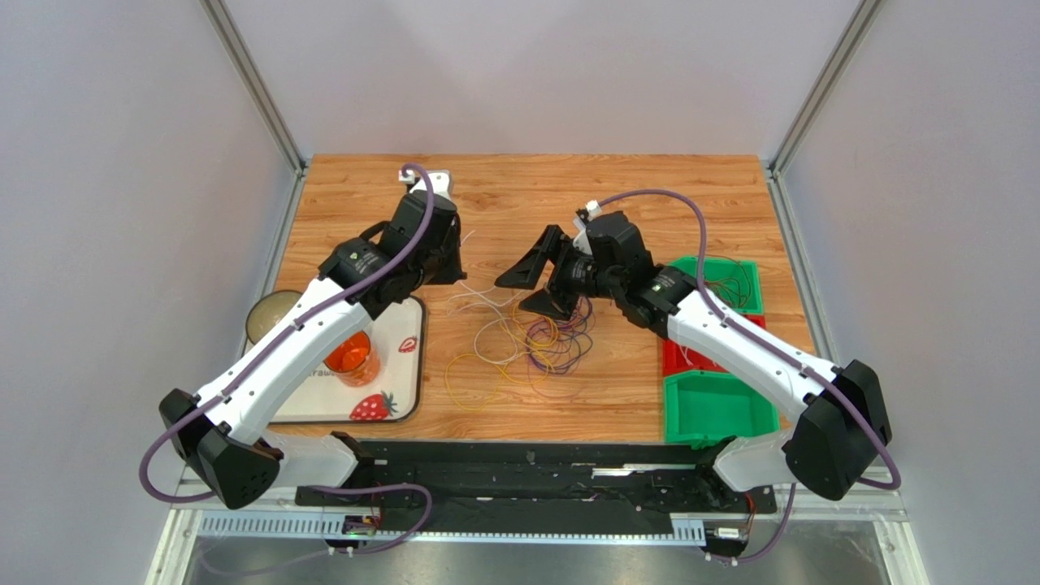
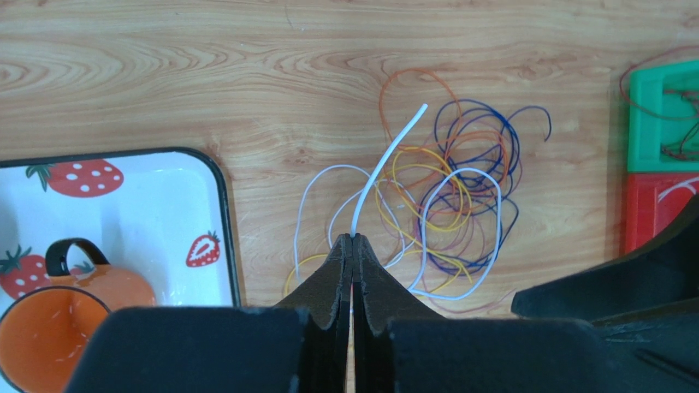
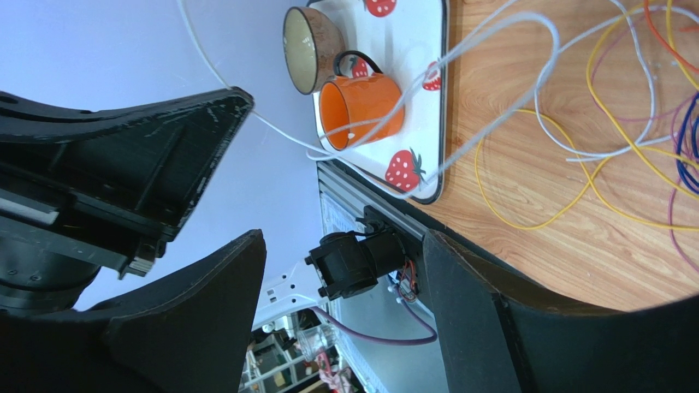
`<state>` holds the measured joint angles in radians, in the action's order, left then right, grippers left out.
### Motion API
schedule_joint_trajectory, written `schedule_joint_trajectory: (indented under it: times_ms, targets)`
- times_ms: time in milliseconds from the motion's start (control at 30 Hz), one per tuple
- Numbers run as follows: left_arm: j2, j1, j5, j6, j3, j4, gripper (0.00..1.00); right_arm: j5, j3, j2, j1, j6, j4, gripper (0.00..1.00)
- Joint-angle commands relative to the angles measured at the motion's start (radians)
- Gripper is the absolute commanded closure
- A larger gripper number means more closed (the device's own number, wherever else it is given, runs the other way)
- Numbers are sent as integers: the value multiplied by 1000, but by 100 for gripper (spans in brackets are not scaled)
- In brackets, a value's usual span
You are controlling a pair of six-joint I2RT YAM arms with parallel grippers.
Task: Untangle the cables
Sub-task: Place the cable in the bin.
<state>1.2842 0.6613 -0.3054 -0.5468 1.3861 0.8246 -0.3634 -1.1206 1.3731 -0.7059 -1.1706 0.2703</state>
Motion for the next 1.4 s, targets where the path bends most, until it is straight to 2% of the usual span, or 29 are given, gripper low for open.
schedule_joint_trajectory:
  times_ms: [0,100,400,600,900,1367]
  targets:
    - [-13,-6,-69,-137,-28,-59,100,41,30,-37,-21,-113,-34,26]
    - [-28,-25,-38,-194,-61,-96,100,78,36,-40,-32,-150,-19,26]
    - [-112,-112,195,-297,-228,-281,100,103,62,-9,-41,-251,-94,28]
    - [-128,-115,229,-291,-274,-337,100,96,91,47,-66,-319,-167,32]
    - [-123,-115,262,-277,-294,-367,100,90,51,155,-76,-317,-204,35]
    - [-114,-115,295,-292,-315,-398,100,175,102,103,-70,-307,-256,43]
